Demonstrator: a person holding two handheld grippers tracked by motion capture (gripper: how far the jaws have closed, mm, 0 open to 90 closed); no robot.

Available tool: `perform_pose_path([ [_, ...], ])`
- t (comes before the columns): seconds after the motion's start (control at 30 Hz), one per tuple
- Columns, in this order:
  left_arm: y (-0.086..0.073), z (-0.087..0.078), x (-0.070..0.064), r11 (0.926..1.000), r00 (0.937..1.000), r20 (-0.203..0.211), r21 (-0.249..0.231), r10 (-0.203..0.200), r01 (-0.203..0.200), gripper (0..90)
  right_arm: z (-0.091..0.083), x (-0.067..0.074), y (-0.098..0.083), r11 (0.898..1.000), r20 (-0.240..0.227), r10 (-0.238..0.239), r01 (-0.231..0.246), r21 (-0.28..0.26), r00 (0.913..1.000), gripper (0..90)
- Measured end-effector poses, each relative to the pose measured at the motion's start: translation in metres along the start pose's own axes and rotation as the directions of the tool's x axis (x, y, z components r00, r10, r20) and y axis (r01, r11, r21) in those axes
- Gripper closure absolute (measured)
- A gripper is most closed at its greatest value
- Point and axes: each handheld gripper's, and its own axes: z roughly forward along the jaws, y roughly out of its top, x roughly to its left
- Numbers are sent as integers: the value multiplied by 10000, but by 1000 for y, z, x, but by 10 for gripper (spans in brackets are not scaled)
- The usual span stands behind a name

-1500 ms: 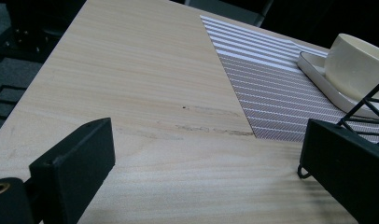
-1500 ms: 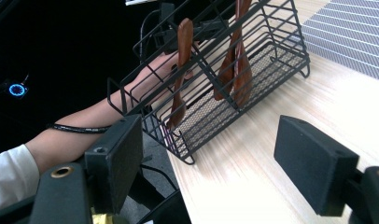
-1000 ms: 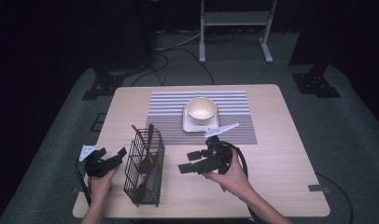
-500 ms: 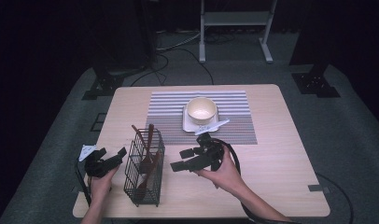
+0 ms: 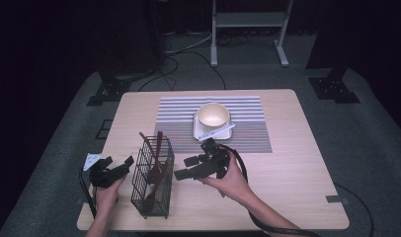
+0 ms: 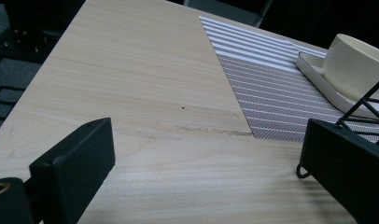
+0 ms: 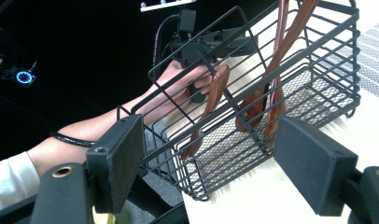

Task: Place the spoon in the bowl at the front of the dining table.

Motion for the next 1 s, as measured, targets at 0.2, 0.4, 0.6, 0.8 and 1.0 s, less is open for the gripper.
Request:
perform_pose_path([
  [0.2,0,0,0,10000,10000,-3,-16,0,0,23,7,-2,3,9999,-47,95,-95,47,9999,235],
  [0.4,0,0,0,10000,10000,6,-24,-3,3,23,11,-6,5,9997,-123,239,-238,32,9996,239],
  [0.6,0,0,0,10000,10000,9,-10,-4,4,23,17,-4,10,9997,-107,210,-209,101,9997,269],
  [0.8,0,0,0,10000,10000,18,-50,-29,29,22,24,-3,13,9997,-117,140,-137,181,9998,312],
  [1.0,0,0,0,10000,10000,21,-65,-42,42,22,29,-2,16,9996,-62,130,-129,264,9999,379],
])
